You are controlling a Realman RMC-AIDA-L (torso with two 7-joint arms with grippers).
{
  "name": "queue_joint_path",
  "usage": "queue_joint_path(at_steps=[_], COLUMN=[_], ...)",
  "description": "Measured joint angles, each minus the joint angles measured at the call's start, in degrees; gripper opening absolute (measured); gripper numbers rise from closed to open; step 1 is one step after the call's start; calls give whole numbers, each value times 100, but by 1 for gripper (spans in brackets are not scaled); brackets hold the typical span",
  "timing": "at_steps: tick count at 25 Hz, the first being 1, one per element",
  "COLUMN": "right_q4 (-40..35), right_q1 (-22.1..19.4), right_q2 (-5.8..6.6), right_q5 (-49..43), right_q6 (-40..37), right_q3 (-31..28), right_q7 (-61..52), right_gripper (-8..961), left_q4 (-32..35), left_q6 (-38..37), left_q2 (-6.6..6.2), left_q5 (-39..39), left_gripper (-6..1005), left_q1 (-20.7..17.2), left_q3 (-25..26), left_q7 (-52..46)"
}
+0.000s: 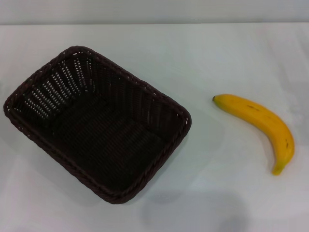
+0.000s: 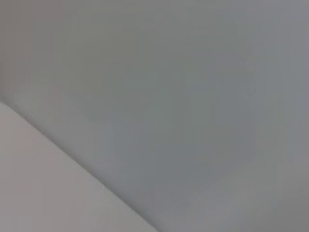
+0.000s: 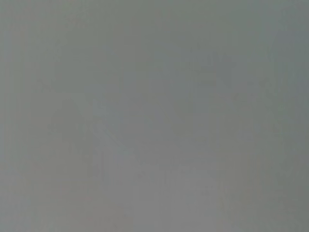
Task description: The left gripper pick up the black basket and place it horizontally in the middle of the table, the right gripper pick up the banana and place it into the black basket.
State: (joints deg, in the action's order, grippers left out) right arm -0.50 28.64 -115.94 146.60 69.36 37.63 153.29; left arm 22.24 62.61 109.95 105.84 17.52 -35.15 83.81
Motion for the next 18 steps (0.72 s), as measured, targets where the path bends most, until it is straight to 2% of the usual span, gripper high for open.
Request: queue_joint_path(at_steps=[1, 3, 4, 5, 8, 10, 13, 18], right_q4=[-11, -23, -25, -26, -49, -93, -119, -124], right_q1=[2, 6, 9, 16, 31, 33, 41, 76], right_q2=[3, 3, 5, 8, 20, 21, 22, 31], right_q5=[0, 0, 1, 0, 0, 0, 0, 22], right_q6=[0, 3, 3, 3, 3, 2, -14, -30], right_q3=[-3, -7, -10, -10, -15, -20, -25, -38], right_q7=[-1, -1, -1, 0, -1, -1, -1, -1], right_gripper=[873, 873, 873, 873, 873, 873, 873, 873], left_q4=[160, 160, 321, 754, 1069, 1280, 1420, 1430], left_q6=[103, 103, 264, 848, 1302, 1527, 1674, 1876], left_q2=[-148, -148, -283, -623, -843, -955, -1041, -1032], left_q5=[-389, -389, -858, -2227, -3256, -4090, -5190, -6502], left_gripper=[783, 783, 784, 784, 784, 784, 784, 784], left_q1=[96, 96, 224, 680, 1141, 1520, 2072, 2775], left_q3=[-13, -13, -22, -30, -32, -32, -34, -36], left_q7=[-529, -529, -978, -2107, -2889, -3390, -3754, -4017])
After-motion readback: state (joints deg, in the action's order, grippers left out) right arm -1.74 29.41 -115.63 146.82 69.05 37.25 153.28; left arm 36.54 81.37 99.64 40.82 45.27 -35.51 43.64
